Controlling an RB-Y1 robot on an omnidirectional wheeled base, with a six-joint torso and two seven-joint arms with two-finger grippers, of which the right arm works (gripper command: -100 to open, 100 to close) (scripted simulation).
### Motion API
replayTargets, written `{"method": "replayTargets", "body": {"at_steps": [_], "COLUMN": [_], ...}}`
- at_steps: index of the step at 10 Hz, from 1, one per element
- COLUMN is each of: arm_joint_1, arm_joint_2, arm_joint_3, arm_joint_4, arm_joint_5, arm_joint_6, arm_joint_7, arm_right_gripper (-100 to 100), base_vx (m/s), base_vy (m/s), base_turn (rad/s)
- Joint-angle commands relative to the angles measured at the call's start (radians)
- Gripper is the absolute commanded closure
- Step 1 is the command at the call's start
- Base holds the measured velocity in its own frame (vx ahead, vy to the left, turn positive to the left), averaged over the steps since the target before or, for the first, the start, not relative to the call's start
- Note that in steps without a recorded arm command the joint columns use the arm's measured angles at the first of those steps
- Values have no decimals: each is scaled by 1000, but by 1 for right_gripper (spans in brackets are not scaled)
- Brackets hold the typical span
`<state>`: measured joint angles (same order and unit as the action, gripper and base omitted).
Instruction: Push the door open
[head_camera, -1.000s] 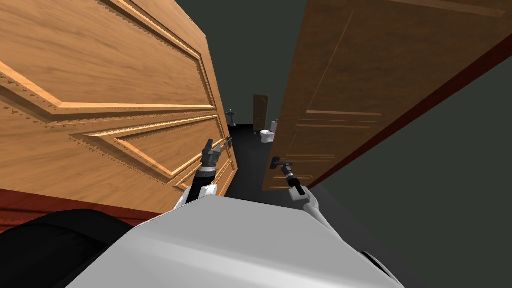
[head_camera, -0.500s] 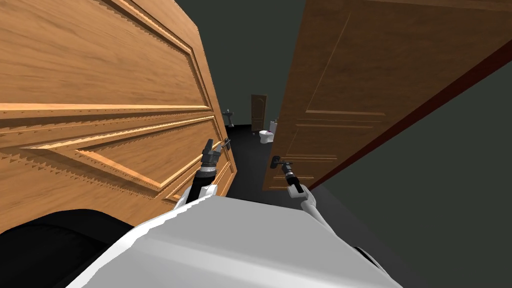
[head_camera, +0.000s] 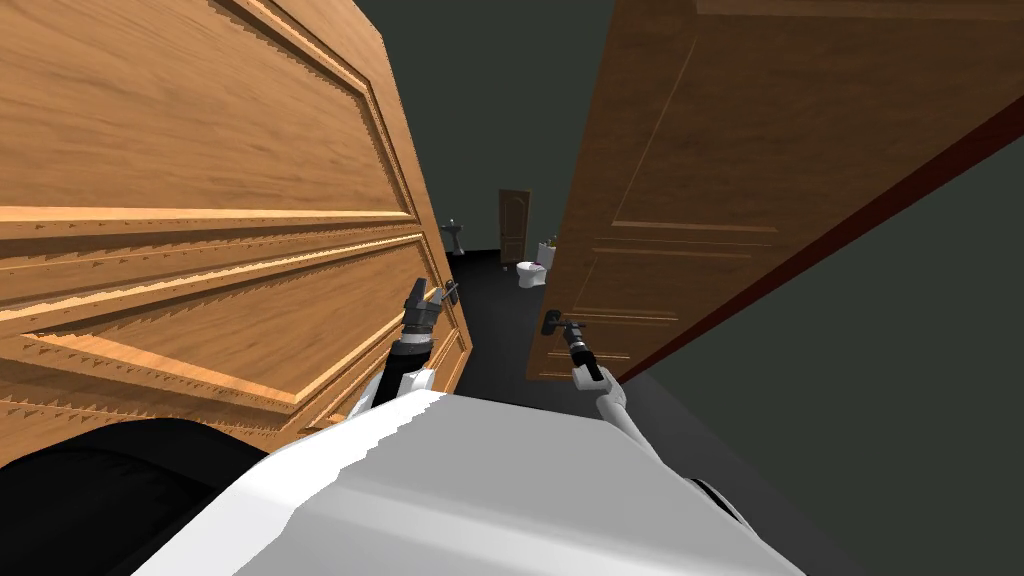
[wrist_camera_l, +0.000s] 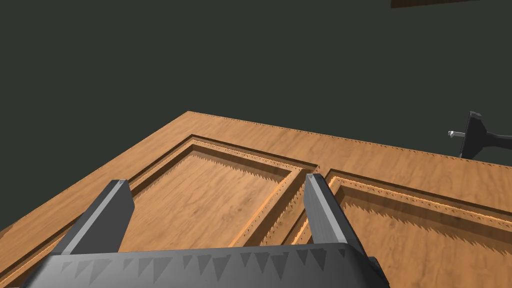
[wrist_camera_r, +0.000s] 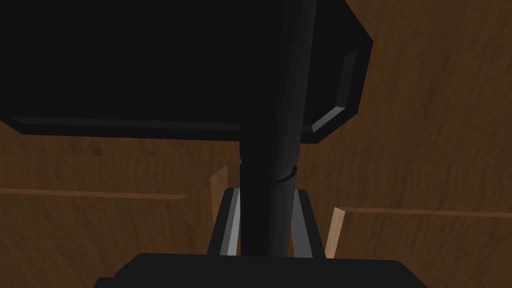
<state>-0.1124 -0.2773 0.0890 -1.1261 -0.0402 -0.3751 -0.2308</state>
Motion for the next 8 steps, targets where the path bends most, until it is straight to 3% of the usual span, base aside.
{"method": "replayTargets", "body": {"at_steps": [1, 8], "arm_joint_1": [-15, -80], "arm_joint_2": [9, 97], "arm_joint_3": [-29, -119], "arm_joint_4": [1, 77], "arm_joint_5": [-1, -2], "arm_joint_6": [7, 36], "arm_joint_7": [18, 99], "arm_right_gripper": [100, 100], "base_vx": [95, 133], "base_vy": [61, 84], "base_turn": [-53, -77]}}
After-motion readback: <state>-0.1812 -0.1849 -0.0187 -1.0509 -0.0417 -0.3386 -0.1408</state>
